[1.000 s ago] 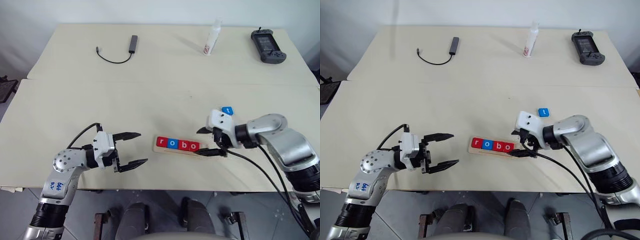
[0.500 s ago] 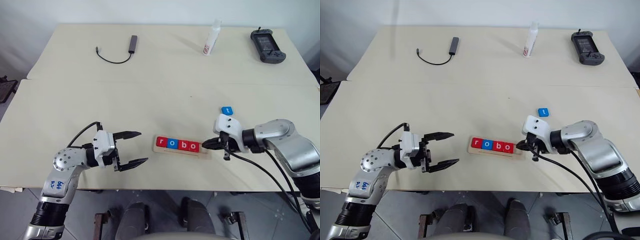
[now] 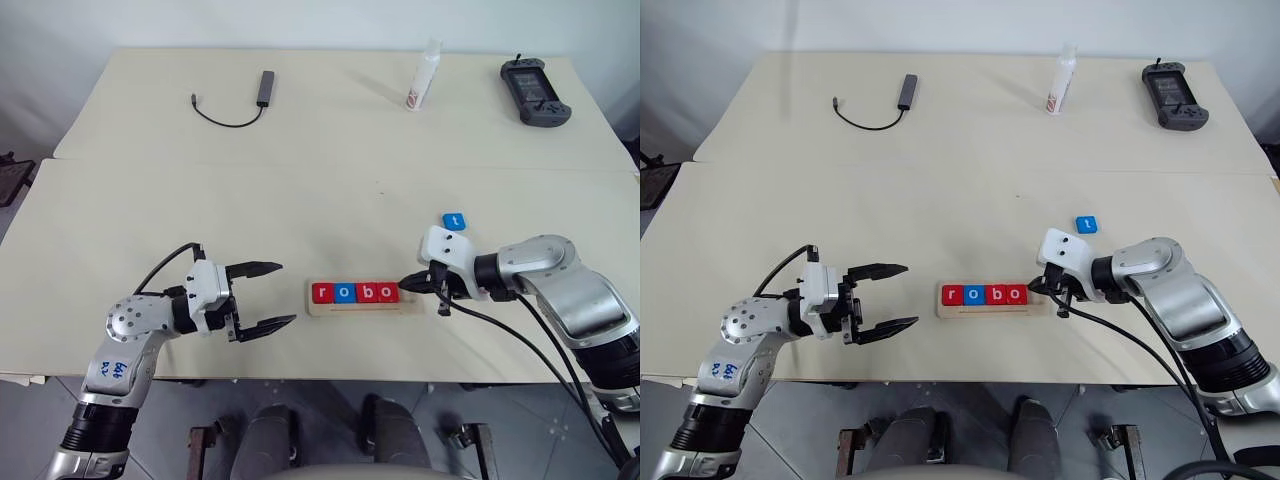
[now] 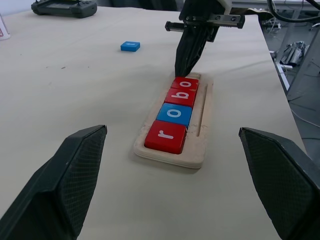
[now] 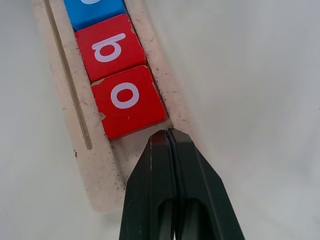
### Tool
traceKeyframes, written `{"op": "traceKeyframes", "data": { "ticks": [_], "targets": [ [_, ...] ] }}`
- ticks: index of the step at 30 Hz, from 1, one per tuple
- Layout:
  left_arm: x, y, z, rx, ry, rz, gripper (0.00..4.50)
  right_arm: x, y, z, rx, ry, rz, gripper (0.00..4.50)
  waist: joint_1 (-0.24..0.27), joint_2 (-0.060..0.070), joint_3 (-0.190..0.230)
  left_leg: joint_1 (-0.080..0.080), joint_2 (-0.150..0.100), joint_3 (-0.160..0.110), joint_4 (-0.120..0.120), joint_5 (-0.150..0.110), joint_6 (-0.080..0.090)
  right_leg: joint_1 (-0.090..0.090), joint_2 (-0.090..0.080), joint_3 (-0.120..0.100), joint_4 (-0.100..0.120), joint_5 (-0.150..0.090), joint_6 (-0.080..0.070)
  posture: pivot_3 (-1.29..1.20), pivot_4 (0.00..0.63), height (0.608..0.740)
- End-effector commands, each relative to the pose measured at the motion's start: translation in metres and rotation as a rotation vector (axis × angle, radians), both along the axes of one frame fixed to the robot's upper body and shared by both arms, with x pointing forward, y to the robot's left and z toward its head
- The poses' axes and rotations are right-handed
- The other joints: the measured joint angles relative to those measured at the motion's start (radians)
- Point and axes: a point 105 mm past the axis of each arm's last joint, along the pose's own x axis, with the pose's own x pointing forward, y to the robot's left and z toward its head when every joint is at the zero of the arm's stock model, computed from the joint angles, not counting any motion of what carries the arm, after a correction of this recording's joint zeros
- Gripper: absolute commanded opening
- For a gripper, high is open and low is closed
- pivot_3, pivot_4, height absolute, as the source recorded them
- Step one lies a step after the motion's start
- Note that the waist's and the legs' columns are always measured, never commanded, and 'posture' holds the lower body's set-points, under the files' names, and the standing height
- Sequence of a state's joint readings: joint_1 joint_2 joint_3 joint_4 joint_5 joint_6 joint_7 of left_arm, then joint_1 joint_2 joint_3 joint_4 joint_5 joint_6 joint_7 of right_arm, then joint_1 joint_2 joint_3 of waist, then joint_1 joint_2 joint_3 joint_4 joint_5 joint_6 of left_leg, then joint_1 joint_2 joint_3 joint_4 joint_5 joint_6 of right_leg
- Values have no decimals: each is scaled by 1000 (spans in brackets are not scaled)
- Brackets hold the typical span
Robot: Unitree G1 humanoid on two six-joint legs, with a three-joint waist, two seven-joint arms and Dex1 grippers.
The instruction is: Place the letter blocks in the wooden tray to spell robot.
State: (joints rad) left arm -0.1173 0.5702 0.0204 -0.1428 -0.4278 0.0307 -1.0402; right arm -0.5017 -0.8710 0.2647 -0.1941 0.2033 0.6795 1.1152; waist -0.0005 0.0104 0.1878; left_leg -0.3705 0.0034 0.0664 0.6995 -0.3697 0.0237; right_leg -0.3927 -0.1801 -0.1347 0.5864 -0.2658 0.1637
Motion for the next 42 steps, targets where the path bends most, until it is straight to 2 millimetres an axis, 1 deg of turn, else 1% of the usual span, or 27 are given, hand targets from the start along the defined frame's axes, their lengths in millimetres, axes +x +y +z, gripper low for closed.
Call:
{"op": "traceKeyframes", "data": {
  "ticks": [1,4,6,9,11,13,15,17,20,21,23,26,29,31,33,35,36,37,38,40,41,42],
  "targets": [
    [-2,1,7,11,-38,-1,4500,-4,-4,8,7,0,7,31,1,0,0,0,0,0,0,0,0,0,0,0,0,0,0,0,150,740],
    [-1,2,6,13,-37,-1,4500,-6,-12,14,14,-7,-18,31,2,0,0,0,0,0,0,0,0,0,0,0,0,0,0,0,150,740],
    [-1,2,6,14,-37,-2,4500,-9,-17,23,53,-9,-39,31,3,0,0,0,0,0,0,0,0,0,0,0,0,0,0,0,150,740],
    [1,5,5,18,-35,-3,4500,-13,-30,40,141,-64,-94,613,4,0,0,0,0,0,0,0,0,0,0,0,0,0,0,0,150,740],
    [2,6,5,18,-34,-4,4500,-19,-41,44,189,-96,-115,1249,9,0,0,0,0,0,0,0,0,0,0,0,0,0,0,0,150,740],
    [5,7,6,18,-32,-6,4500,-26,-56,43,248,-151,-161,1987,19,0,0,0,0,0,0,0,0,0,0,0,0,0,0,0,150,740],
    [7,8,5,18,-31,-7,4500,-33,-63,44,309,-228,-153,2622,25,-1,0,0,0,1,0,0,0,0,0,0,0,0,0,0,150,740],
    [10,10,5,20,-29,-7,4500,-39,-77,43,381,-353,-177,3302,25,-1,0,0,-1,1,-1,0,0,0,0,0,0,0,0,0,150,740],
    [15,14,6,27,-27,-6,4500,-55,-101,29,389,-405,-249,4357,28,-1,0,1,-1,1,0,0,0,1,0,0,0,0,0,0,150,740],
    [17,15,6,28,-27,-4,4500,-60,-105,26,405,-399,-266,4461,27,-1,0,1,-1,2,0,0,0,1,0,1,0,0,0,0,150,740],
    [20,17,7,33,-25,0,4500,-65,-117,21,414,-414,-330,4461,25,-1,0,1,-1,2,0,0,0,1,0,1,0,0,0,0,150,740],
    [22,20,7,40,-22,1,4500,-73,-127,12,416,-409,-386,4461,19,0,0,2,0,3,0,0,0,1,1,2,1,0,0,0,150,740],
    [22,21,7,34,-11,0,4500,-75,-135,10,448,-429,-453,4461,16,0,-1,3,1,3,-1,0,0,1,1,2,1,0,0,0,150,740],
    [23,21,8,21,0,8,4500,-72,-139,11,482,-451,-508,4461,17,0,-1,3,1,3,0,0,0,1,1,2,1,0,0,0,150,740],
    [24,19,9,8,8,20,4500,-59,-140,16,552,-430,-610,4461,17,0,-1,3,1,3,0,0,0,1,1,3,1,0,0,0,150,740],
    [24,17,9,12,1,20,4500,-39,-136,11,493,-346,-691,4461,14,0,-1,3,1,2,0,0,0,1,1,3,2,0,0,0,150,740],
    [24,17,10,14,-3,19,4500,-34,-134,8,457,-318,-708,4461,12,0,-1,3,1,2,0,0,0,1,1,4,2,0,0,0,150,740],
    [22,15,11,12,-25,2,4500,-22,-126,13,475,-309,-708,4461,10,1,-1,3,1,1,1,0,0,0,1,5,3,0,0,0,150,740],
    [20,13,12,10,-40,-10,4500,-15,-120,18,498,-306,-703,4461,8,1,-1,3,2,1,1,0,0,0,1,4,3,0,0,0,150,740],
    [17,11,12,18,-49,-22,4500,6,-108,20,474,-283,-699,4461,0,1,-1,3,2,1,1,0,0,-1,1,4,3,0,0,0,150,740],
    [17,11,11,20,-49,-20,4500,12,-106,20,456,-273,-703,4461,0,1,-1,3,2,1,1,0,0,-1,1,4,3,0,0,0,150,740],
    [17,11,11,16,-45,-16,4500,22,-105,20,452,-270,-736,4461,-1,1,-1,2,1,1,1,0,0,-1,1,4,3,0,0,0,150,740]
  ]
}}
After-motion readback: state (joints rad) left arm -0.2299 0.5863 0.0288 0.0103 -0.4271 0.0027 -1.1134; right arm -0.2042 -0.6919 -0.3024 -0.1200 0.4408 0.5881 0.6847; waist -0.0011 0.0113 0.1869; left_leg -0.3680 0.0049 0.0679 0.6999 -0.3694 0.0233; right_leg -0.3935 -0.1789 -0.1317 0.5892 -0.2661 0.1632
